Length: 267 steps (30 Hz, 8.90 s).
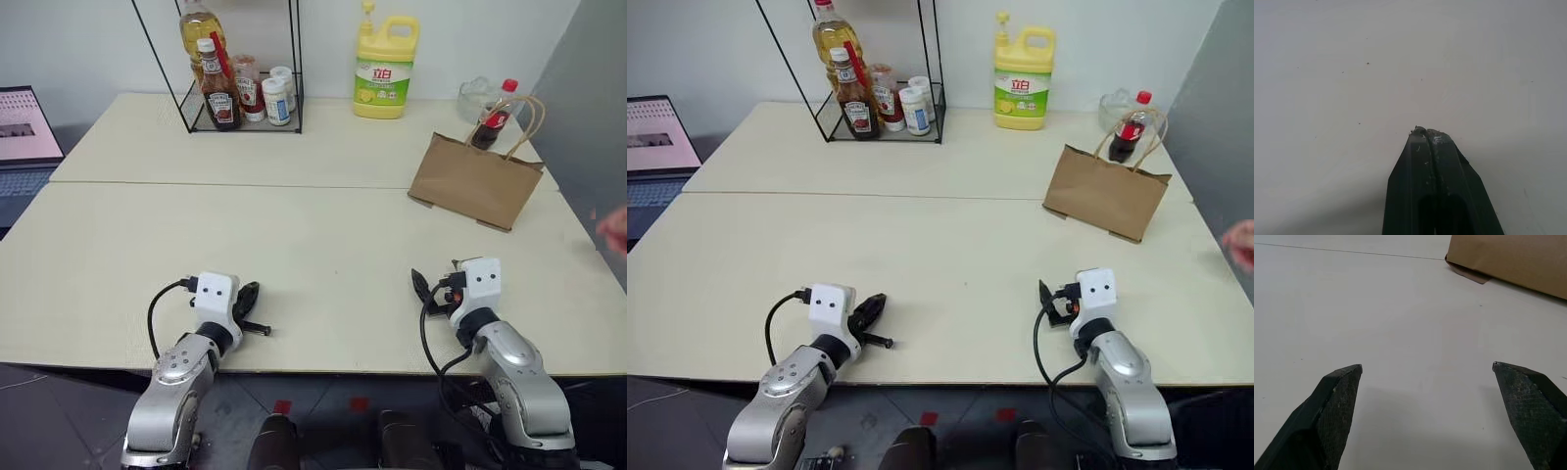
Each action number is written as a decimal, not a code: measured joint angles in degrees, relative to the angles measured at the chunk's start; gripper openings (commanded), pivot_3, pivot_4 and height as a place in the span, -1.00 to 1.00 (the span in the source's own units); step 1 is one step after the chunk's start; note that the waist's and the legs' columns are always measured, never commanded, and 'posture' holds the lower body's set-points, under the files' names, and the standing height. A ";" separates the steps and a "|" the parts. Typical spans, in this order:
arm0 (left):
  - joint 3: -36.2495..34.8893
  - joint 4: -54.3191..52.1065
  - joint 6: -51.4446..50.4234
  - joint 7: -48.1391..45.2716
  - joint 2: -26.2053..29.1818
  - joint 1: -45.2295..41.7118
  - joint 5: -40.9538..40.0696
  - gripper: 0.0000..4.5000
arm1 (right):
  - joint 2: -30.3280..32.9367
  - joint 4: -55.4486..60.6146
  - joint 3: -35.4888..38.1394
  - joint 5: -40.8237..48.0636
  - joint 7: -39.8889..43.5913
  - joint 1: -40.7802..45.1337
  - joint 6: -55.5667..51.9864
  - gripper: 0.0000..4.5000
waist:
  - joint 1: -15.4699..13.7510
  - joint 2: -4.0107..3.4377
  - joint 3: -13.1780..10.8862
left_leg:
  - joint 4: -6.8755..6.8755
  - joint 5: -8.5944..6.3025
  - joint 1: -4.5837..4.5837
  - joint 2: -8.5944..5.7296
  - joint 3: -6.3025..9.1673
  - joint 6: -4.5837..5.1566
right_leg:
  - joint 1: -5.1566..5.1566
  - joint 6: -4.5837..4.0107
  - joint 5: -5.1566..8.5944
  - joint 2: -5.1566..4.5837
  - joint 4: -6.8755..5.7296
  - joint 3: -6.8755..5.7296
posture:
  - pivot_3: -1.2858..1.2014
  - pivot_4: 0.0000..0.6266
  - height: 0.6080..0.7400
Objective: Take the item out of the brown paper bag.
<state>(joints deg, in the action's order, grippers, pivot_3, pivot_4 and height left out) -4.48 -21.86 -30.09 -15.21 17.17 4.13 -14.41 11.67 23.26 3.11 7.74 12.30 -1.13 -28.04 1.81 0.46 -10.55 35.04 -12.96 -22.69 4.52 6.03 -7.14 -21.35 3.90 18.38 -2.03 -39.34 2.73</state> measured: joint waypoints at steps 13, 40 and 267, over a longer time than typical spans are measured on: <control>-0.85 0.99 -1.18 -1.74 1.46 -6.48 -2.02 -1.00 | 3.42 -0.60 -1.94 -0.83 0.21 3.79 -1.29 0.99 | 0.01 0.02 0.00 | -0.03 0.00 0.00 0.00 0.01 0.00 | -0.01 0.00 0.00 0.01 0.05 -0.01 | 0.03 -0.52 1.00; 8.82 23.15 4.06 -40.38 11.95 -54.49 -9.67 -1.00 | 30.79 -75.09 -0.99 -9.35 18.23 70.70 13.46 0.99 | 1.46 0.00 -0.32 | -0.20 0.10 -0.29 -0.01 -0.27 -0.15 | -0.26 0.02 -0.02 -0.04 0.42 0.07 | 0.03 -0.52 1.00; -10.77 -26.25 -14.41 -2.61 9.37 3.47 -24.15 -1.00 | -9.38 -99.95 6.74 -2.09 43.63 84.45 28.46 0.39 | 2.74 -0.27 -0.50 | -0.10 0.10 -0.19 0.01 -0.53 -0.14 | -0.47 0.01 -0.03 -0.01 -0.09 0.43 | 0.03 -0.52 1.00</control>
<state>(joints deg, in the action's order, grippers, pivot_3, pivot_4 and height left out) -15.25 -48.11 -44.50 -17.82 26.54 7.59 -38.55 2.29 -76.69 9.85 5.64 55.93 83.32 0.43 4.55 0.19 -11.05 34.94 -12.86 -22.88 4.53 5.50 -7.28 -21.82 3.91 18.35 -2.05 -39.44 3.16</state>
